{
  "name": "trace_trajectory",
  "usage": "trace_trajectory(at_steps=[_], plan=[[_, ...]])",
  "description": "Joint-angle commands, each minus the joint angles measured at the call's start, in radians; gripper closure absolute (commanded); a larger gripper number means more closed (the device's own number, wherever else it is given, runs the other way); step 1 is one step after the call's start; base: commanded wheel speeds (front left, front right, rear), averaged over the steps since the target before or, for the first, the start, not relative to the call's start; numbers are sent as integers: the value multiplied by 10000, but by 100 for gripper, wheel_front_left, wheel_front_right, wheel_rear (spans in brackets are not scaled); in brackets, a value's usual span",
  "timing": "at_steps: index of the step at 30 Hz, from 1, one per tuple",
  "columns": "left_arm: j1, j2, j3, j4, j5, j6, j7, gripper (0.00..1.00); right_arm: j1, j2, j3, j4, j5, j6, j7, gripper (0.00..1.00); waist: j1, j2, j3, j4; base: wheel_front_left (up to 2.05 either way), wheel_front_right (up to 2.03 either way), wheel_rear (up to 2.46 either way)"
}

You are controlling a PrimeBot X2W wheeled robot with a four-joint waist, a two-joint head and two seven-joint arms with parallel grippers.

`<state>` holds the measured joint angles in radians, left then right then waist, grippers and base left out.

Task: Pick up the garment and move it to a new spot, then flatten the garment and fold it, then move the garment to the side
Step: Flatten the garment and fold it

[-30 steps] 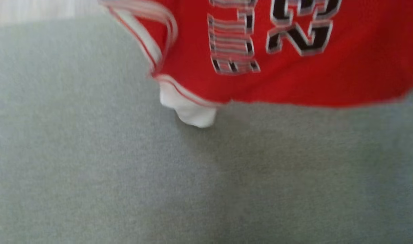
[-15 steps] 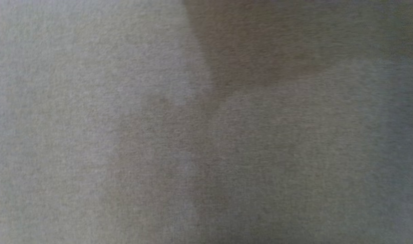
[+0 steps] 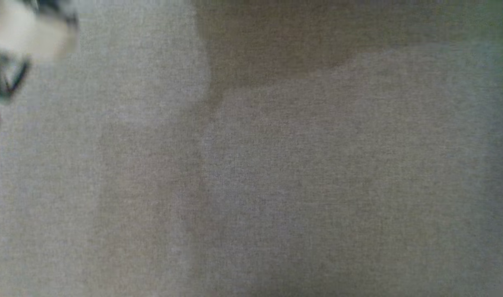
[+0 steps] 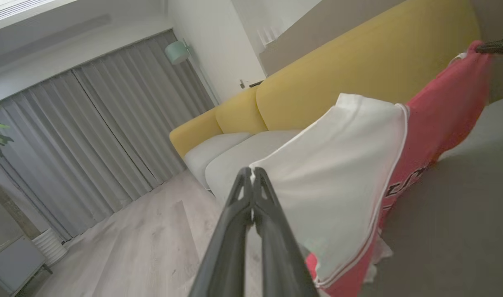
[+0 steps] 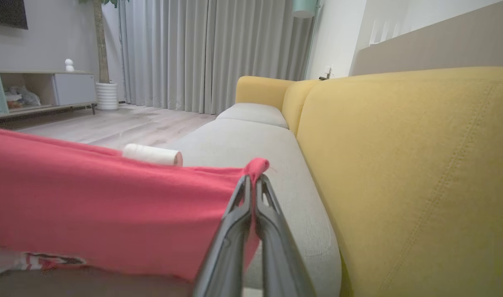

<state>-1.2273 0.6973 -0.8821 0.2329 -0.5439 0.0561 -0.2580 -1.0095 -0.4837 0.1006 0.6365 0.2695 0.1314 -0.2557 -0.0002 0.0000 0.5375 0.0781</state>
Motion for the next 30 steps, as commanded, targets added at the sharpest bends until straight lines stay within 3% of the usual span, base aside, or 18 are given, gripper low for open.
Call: trace_trajectory(at_steps=[1, 8, 16, 25, 30], plan=[[437, 911, 604, -559, 102, 291, -35, 100, 759, -115, -46, -500, 42, -7, -57, 100, 2, 0, -353, -111, 0, 0, 0], [4454, 2044, 512, -2354, -215, 1111, -36, 100, 3532, -91, 20, -1379, 239, -7, -59, 100, 2, 0, -1317, -396, 0, 0, 0], [7470, 2327, -118, -3280, -953, 1635, -37, 100, 5816, 267, -339, -2223, 648, -7, -60, 100, 2, 0, -2031, -645, 0, 0, 0], [8699, 2380, -572, -3560, -1629, 1716, 174, 100, 7632, 765, -797, -3071, 543, -7, -60, 100, 2, 0, -2240, -765, 0, 0, 0], [7854, 2300, -453, -3414, -1104, 1636, 290, 100, 7701, 1056, -1170, -3265, 369, -7, -37, 100, 2, 0, -1952, -773, 0, 0, 0]])
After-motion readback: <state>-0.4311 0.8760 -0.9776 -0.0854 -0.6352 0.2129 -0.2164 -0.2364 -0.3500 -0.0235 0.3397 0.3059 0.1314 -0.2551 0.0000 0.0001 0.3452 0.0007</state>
